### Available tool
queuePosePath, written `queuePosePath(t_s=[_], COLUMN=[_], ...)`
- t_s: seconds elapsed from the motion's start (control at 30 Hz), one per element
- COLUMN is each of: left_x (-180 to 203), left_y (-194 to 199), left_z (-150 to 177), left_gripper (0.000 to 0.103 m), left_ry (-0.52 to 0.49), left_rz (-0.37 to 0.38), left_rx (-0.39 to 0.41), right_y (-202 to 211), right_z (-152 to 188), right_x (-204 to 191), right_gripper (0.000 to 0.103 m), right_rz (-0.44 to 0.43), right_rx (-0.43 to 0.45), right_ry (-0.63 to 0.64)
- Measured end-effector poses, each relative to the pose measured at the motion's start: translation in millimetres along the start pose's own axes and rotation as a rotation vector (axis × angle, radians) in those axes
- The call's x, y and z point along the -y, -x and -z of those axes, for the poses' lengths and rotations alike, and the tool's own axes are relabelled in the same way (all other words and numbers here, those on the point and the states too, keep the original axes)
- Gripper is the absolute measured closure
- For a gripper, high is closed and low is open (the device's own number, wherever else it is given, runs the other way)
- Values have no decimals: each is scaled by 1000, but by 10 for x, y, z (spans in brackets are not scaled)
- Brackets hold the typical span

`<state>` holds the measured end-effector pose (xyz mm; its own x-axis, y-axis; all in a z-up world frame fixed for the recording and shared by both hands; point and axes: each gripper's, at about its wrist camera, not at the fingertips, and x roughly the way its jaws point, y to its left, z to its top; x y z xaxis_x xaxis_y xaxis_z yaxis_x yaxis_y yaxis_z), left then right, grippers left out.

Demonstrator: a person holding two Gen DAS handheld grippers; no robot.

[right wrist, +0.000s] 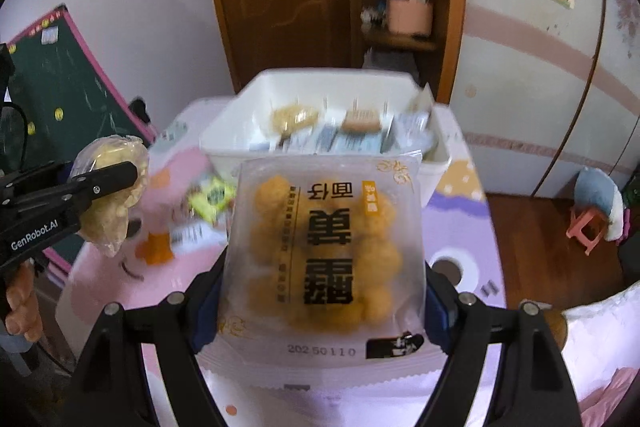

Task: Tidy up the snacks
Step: 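Carry both snacks over the white basket and open both tools to drop them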

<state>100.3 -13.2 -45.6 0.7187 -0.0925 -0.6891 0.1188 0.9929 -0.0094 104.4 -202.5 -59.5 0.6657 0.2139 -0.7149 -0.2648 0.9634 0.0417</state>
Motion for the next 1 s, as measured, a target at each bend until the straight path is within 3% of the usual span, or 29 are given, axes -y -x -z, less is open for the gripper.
queuePosePath(t_s=[0.33,0.53,0.8,1.0], left_x=[31,28,-1,31], left_y=[142,75,-358,-800], left_z=[-711,-1166,-1669,-1818], left_gripper=[72,72,72,72], left_ry=[-44,-55,-18,-34], left_rz=[-38,-48,-32,-44], left_rx=[99,135,91,52], right_y=[309,302,89,-308], right_z=[-636,-1080,-1688,-1939], right_x=[206,291,355,414], right_gripper=[23,22,22,22], right_rz=[48,93,120,110], right_rx=[149,187,220,190], right_ry=[-4,0,-40,-89])
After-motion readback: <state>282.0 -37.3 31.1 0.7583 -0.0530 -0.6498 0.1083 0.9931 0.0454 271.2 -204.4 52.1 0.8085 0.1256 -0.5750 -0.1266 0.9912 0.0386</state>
